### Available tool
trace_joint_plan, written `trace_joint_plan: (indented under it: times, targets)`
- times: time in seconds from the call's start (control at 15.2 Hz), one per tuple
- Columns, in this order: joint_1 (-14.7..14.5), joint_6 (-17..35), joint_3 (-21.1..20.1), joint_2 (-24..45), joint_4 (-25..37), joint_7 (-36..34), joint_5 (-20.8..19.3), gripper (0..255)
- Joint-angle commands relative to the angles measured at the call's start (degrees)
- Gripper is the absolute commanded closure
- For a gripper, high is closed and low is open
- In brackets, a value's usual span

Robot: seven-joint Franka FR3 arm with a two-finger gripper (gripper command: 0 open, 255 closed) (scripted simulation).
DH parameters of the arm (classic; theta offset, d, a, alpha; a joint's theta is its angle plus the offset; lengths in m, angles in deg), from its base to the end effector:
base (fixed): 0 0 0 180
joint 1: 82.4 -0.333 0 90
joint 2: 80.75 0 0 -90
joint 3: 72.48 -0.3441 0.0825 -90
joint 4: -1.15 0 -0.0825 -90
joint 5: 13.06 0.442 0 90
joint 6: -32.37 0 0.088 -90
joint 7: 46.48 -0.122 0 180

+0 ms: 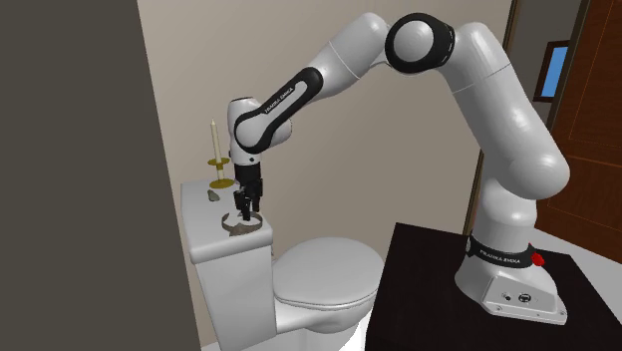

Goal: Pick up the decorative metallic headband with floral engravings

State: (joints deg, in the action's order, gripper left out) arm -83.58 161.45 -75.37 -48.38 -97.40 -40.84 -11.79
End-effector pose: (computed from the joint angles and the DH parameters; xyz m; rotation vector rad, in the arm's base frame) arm 0.7244 0.0496 0.2280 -3.0882 -0.2287 0.0479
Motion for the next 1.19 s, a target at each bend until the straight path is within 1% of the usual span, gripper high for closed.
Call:
trace_joint_plan:
  times: [0.0,0.53,1.12]
  targets:
    - [0.02,0.14,0.0,0.05,-0.07,0.03,0.0,255]
    - [-0.06,0.08,-0.01,0.19,0.14,-0.07,-0.01,255]
    - [0.02,-5.07,-0.08,-3.73,1.38,-0.2,0.07,255]
